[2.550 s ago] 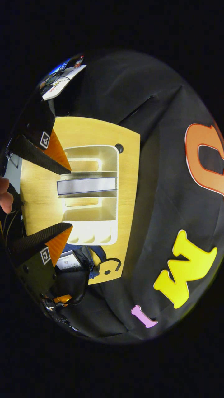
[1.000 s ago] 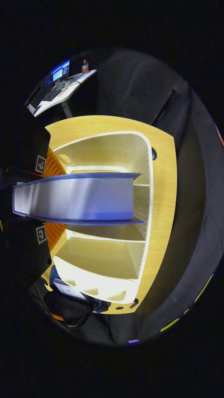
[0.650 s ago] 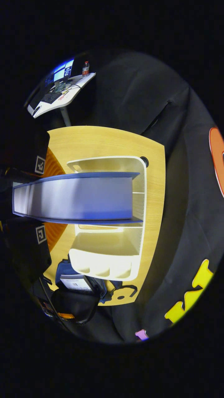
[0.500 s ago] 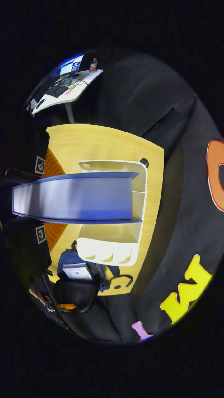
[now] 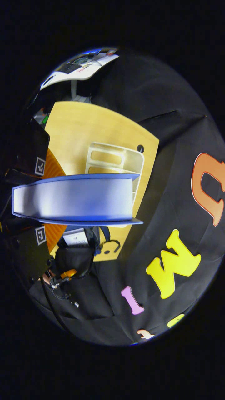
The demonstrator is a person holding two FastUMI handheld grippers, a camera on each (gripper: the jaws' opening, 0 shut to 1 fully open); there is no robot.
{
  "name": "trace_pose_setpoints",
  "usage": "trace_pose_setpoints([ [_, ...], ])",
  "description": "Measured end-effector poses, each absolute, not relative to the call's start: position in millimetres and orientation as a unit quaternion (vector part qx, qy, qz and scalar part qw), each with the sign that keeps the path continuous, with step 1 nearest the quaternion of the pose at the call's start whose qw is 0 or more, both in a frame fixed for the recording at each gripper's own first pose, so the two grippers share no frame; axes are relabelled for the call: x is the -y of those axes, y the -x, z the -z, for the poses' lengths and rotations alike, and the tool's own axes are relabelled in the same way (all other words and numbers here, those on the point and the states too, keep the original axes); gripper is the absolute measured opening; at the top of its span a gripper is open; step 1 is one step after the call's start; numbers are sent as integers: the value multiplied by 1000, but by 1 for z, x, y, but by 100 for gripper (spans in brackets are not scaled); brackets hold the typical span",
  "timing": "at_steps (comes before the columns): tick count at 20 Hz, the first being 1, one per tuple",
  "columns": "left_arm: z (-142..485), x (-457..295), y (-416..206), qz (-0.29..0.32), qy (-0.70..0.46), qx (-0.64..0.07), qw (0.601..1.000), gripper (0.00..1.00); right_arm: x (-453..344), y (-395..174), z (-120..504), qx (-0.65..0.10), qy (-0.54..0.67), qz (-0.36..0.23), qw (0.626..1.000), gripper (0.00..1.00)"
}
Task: Open the schoolbag, grab two books from the bookshelf and put them into the schoolbag.
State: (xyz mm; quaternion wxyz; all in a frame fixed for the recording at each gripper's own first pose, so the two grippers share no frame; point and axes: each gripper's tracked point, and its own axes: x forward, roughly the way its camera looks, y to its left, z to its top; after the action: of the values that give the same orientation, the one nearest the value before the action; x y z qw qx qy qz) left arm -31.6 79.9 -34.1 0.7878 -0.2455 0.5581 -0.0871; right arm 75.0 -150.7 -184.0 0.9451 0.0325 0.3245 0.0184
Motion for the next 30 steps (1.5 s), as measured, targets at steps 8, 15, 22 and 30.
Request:
trace_pose_setpoints([
  [8,74,-12,47,163,378,-509,756,45,150,-72,186,-330,-17,-22,943,1],
  [15,114,75,54,210,415,-490,737,45,161,-72,184,-338,-13,-20,941,1],
  [22,167,159,61,237,367,-513,738,45,168,-72,185,-340,-27,-21,940,1],
  [30,230,206,59,218,357,-538,732,45,173,-74,181,-340,-19,-26,940,0],
])
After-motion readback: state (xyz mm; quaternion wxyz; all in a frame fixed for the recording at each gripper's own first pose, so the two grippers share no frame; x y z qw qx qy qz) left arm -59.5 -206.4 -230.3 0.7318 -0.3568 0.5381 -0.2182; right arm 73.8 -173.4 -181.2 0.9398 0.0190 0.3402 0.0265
